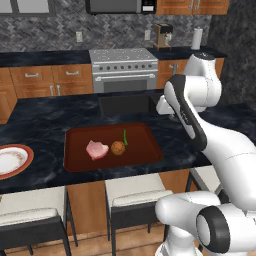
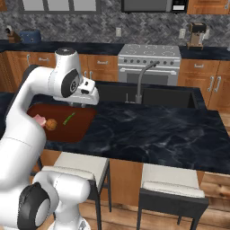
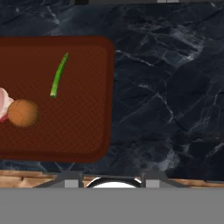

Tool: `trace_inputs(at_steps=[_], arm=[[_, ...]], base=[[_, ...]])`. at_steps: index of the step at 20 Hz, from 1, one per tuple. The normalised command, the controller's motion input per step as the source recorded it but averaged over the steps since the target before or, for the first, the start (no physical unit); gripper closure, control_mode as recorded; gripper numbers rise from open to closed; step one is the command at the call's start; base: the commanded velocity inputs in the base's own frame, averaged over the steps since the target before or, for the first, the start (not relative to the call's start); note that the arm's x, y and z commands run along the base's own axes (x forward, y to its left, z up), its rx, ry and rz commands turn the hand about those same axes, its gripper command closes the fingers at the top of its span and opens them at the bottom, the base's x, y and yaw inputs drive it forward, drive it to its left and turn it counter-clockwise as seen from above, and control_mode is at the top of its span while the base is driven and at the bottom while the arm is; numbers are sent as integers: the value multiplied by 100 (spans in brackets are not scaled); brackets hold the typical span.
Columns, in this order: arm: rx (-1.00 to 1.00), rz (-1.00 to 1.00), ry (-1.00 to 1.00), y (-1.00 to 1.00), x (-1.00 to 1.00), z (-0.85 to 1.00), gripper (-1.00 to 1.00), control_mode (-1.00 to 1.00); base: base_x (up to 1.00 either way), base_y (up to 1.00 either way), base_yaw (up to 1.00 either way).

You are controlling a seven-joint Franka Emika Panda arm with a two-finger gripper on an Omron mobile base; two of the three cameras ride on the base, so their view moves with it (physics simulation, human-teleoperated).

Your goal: Create a steak meal by picking up the steak and asparagus from the tray and placing them on the plate. Leave the orange on the tray.

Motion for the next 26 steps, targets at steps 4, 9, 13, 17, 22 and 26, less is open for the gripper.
trace_inputs(at_steps=[4, 9, 13, 17, 22, 26], arm=[[0, 0, 0, 0, -1, 0, -100, -100], [0, 0, 0, 0, -14, -2, -100, -100], [0, 0, 0, 0, -58, -14, -100, -100], [0, 0, 0, 0, -66, -12, -100, -100], [0, 0, 0, 0, -38, -31, -100, -100], [0, 0, 0, 0, -2, -21, -100, -100]], base=[[0, 0, 0], [0, 0, 0], [0, 0, 0], [0, 0, 0], [0, 0, 0], [0, 0, 0]])
